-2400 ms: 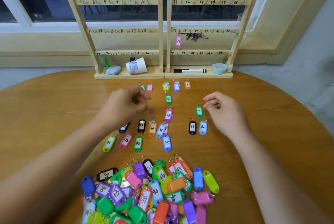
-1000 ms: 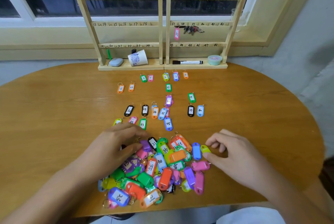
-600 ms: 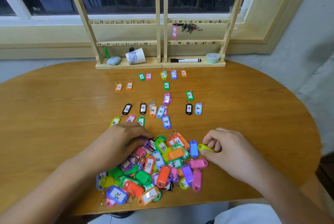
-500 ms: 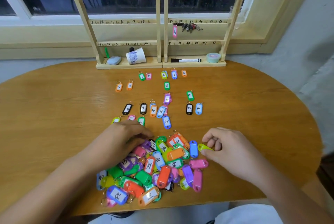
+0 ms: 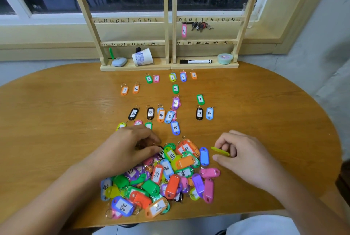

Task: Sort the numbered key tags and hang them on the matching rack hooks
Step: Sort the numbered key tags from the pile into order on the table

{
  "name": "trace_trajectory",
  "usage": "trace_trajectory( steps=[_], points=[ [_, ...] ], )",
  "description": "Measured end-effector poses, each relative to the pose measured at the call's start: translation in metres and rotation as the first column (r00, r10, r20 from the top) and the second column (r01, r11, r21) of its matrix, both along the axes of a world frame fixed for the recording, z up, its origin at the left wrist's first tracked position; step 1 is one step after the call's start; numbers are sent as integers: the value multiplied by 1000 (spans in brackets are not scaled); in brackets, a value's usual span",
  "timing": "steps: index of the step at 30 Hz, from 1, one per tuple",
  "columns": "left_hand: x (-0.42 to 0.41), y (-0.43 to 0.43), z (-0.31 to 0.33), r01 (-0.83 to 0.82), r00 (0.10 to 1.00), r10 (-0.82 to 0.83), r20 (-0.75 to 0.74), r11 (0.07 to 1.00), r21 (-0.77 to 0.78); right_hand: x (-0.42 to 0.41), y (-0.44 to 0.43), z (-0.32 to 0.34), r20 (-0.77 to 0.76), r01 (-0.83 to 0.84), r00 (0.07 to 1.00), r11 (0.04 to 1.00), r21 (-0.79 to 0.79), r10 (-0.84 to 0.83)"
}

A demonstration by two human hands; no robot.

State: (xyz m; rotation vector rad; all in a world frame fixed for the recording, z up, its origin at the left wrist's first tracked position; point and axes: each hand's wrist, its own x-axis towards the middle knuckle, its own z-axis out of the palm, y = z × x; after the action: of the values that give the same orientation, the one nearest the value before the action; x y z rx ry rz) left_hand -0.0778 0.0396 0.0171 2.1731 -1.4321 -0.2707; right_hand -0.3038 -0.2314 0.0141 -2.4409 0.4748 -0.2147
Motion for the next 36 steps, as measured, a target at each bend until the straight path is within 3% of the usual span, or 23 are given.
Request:
trace_trajectory(
  steps=[19,25,30,36],
  points=[
    [3,-12,5,-96,986,110,-124,989,112,-6,-10,11,-135,-5,991,999,-39,0],
    [6,-3,10,-97,991,103,-85,992,76,-1,-18,9,-54,22,998,994,111,-16],
    [7,4,15,-125,990,134,-46,979,160,6,-19,22,-16,-7,1000,959,282,12],
    [3,-4,19,-119,981,147,-123,971,208,26,-17,29,69,-21,998,929,369,-5]
  ],
)
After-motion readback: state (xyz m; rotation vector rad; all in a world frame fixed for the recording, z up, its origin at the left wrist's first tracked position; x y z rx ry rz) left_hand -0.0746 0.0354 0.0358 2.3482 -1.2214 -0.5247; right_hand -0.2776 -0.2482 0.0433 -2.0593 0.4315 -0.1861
